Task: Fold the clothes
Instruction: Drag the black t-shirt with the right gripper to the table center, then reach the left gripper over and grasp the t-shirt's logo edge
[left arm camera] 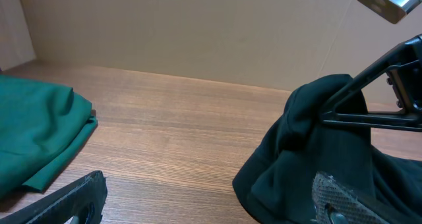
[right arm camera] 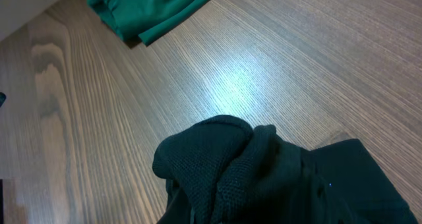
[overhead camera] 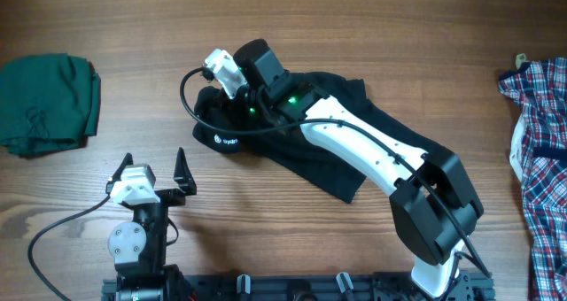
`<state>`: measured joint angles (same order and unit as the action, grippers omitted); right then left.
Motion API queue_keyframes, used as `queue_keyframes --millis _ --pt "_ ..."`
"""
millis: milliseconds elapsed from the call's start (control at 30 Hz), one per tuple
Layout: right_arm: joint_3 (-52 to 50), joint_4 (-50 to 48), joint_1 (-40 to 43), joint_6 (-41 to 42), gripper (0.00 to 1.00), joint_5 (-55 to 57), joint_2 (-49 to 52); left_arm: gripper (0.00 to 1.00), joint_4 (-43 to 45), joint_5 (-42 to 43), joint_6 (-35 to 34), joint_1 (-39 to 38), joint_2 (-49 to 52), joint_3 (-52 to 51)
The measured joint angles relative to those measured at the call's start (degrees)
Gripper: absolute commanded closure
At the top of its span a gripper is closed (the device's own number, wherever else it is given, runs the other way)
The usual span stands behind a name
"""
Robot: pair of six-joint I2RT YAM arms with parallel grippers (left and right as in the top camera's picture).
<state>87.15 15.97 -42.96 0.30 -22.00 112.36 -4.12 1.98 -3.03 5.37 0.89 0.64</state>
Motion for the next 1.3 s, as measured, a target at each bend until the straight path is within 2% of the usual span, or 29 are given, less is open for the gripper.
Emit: queue_keyframes --millis 767,867,1067,1133,1200,1300 --pt "0.0 -0.3 0.0 0.0 0.94 0.0 0.0 0.00 0.4 0.1 0.0 0.0 0.0 0.0" --pt "0.0 -0.8 0.0 0.0 0.94 0.0 0.0 0.00 3.3 6.3 -1.2 0.0 0.0 -0.1" --pt "0.0 -2.2 0.0 0.0 0.94 0.1 0.0 0.00 3.4 15.9 -12.0 0.0 0.9 2.1" --pt "0.0 -3.4 0.0 0.0 0.94 0.2 0.0 0.00 -0.8 17.1 -13.0 0.0 4.6 6.8" --pt "0.0 -4.4 0.0 0.0 0.94 0.3 0.0 0.00 -5.0 19.2 -13.6 0.0 12.4 12.7" --pt "0.0 -4.8 0.0 0.1 0.94 1.6 0.0 0.00 -7.8 24.7 -14.8 0.0 30.2 20.8"
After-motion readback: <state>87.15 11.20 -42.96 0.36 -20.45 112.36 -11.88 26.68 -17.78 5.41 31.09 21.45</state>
